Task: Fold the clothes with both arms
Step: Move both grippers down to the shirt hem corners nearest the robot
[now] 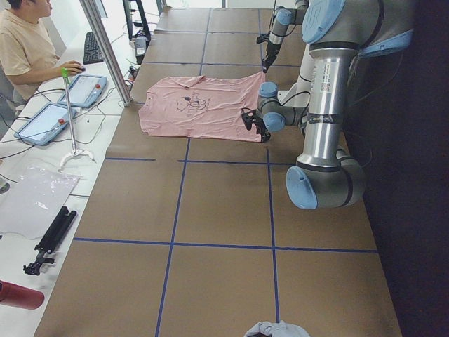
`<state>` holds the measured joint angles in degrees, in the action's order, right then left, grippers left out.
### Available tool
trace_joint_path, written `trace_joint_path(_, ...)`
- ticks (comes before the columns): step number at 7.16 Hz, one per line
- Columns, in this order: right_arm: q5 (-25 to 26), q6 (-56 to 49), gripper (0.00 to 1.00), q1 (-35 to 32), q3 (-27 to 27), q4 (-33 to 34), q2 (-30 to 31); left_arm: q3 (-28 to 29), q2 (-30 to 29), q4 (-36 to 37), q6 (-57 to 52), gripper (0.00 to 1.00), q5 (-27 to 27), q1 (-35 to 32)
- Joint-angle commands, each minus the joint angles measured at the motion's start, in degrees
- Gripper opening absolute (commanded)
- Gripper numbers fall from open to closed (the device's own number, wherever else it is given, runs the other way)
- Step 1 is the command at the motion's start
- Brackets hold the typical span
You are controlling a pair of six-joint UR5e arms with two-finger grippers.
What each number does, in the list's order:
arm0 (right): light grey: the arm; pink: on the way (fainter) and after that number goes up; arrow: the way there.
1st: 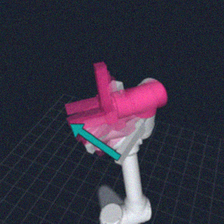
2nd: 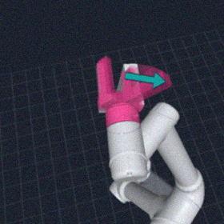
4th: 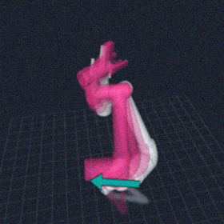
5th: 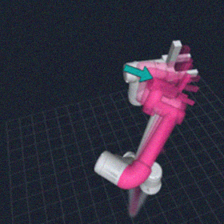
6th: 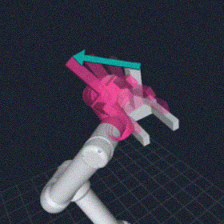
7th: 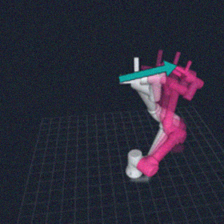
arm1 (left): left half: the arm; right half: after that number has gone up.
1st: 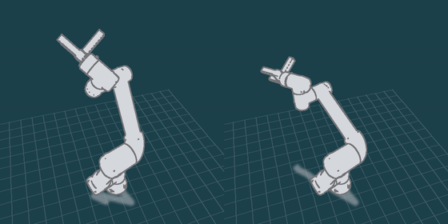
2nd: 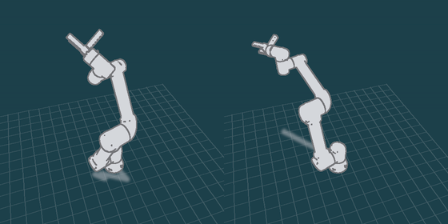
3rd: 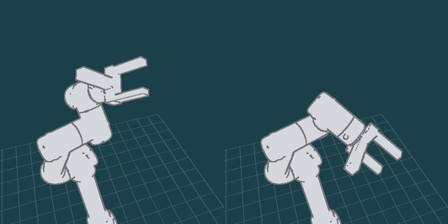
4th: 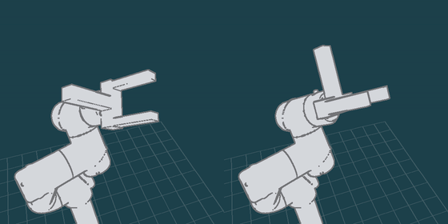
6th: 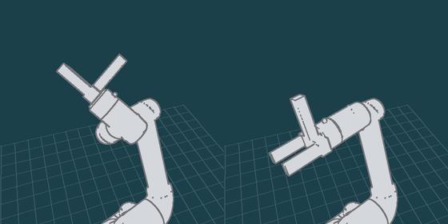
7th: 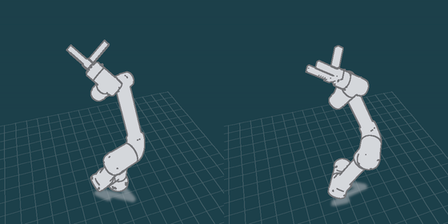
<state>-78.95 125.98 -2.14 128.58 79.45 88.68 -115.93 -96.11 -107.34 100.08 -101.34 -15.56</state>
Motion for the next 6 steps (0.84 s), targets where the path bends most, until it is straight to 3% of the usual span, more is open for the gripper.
trace_joint_path(1, -0.06, -0.03, 0.00, 0.03, 0.00, 0.00, 0.00, 0.35, 0.04, 0.02, -0.14, 0.59, 0.00, 1.32)
trace_joint_path(5, -0.06, -0.03, 0.00, -0.06, -0.09, 0.00, 0.09, 0.96, 0.13, 0.02, -0.67, 0.55, 0.00, 2.02)
trace_joint_path(6, -0.06, -0.03, 0.00, -0.06, -0.09, 0.00, 0.09, 0.96, 0.13, 0.02, -0.67, 0.49, 0.00, 2.02)
